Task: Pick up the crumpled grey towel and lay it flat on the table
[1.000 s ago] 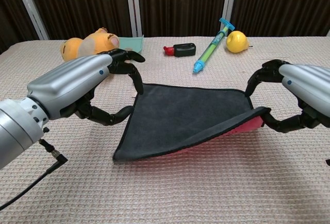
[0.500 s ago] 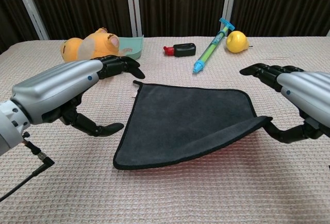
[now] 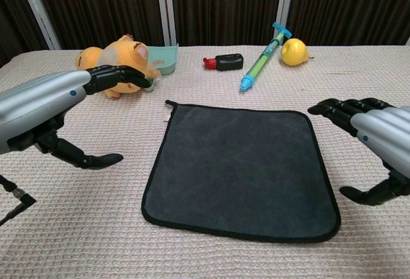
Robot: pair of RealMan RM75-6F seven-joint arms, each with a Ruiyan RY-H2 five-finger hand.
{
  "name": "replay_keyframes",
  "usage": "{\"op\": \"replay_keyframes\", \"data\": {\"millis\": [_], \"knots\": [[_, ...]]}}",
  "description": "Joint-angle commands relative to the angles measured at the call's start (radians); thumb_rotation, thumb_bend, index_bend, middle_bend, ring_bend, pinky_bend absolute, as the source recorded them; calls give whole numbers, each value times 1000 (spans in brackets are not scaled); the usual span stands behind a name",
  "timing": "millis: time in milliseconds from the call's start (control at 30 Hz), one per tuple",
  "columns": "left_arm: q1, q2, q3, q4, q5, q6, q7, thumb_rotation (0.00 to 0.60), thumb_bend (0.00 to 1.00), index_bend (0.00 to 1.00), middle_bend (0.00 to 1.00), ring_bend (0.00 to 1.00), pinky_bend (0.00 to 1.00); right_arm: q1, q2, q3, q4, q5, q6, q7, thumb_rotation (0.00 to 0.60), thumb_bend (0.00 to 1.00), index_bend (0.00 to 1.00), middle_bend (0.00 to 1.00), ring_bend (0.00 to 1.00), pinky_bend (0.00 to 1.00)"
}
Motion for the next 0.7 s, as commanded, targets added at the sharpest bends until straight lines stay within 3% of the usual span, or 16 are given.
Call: {"op": "replay_keyframes", "data": {"millis": [33,200,433,700], "knots": [[13,18,6,-7,11,13,-5,600,191,129,49,0,17,-11,13,-17,-18,10,2,-43,600,258,0,0,0,0],[49,59,27,-19,39,52,-21,600,187,125,49,0,17,-27,49,-34,-30,-16,17,-46,600,254,0,0,0,0],[108,119,61,-17,94,124,-64,600,187,105,45,0,17,-57,122,-61,-25,-83,33,68,600,254,0,0,0,0],[209,207,110,15,144,239,-110,600,181,81,26,0,17,-112,232,-107,51,-200,83,325,600,254,0,0,0,0]]}}
